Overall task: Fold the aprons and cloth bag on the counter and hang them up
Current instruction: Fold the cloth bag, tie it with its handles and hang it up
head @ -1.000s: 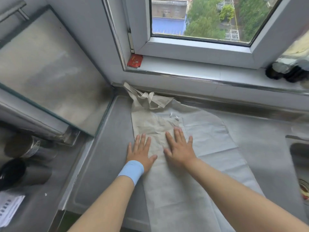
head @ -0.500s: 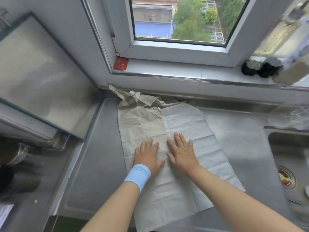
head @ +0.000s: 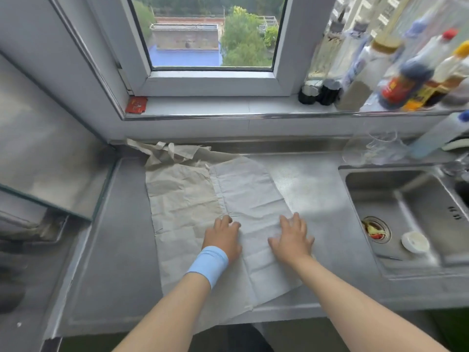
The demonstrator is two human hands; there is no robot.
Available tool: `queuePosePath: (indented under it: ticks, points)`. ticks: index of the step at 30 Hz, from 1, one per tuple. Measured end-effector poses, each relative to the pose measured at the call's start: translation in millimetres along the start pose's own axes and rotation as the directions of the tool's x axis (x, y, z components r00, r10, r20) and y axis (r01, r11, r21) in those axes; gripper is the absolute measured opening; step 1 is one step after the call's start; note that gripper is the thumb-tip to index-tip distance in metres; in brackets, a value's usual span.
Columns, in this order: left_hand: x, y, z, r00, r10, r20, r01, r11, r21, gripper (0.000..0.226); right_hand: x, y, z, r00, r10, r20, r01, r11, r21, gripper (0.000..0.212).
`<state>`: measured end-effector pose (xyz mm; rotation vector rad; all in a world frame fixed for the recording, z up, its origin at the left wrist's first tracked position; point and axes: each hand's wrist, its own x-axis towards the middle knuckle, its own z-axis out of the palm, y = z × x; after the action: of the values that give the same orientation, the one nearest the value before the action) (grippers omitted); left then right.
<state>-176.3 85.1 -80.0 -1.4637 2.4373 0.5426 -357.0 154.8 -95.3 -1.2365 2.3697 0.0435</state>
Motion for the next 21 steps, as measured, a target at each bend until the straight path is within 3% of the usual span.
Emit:
queuePosePath:
  ticks: [3,6,11,14,18,19,21]
  points:
    - [-13,14,20,1.0,-0.026,0.014,0.026,1.0,0.005,0.058,-6,16,-4,0.995,0.104,-0.002,-0.103,0.985,0.136,0.097]
    - [-22,12,32,1.0,-0.016,-0.012,0.017,1.0,0.013,0.067,-9,21,-5,0.988,0.152,-0.015,-0.144,0.963,0.229,0.094]
    - [-27,6,33,0.999,-0.002,0.044,0.005,0.999,-0.051,0.077,-13,30,-17,0.971,0.212,0.114,-0.236,0.93,0.282,0.041]
    - [-32,5,30,0.999,-0.022,0.049,0.033,0.967,-0.253,0.073,-22,27,-36,0.974,0.131,0.186,-0.19,0.917,0.35,0.027]
    - [-41,5,12,0.992,-0.126,-0.028,0.077,0.753,-0.653,0.051,-38,3,-66,0.961,-0.179,0.212,0.028,0.824,0.566,0.02]
    - [-47,4,-1,0.985,-0.17,-0.039,0.083,0.653,-0.753,0.042,-43,-9,-75,0.945,-0.258,0.202,0.094,0.803,0.589,0.022]
    - [-52,6,-26,0.971,-0.236,0.042,0.121,0.329,-0.937,0.032,-49,-32,-83,0.901,-0.403,0.16,0.259,0.797,0.546,0.029]
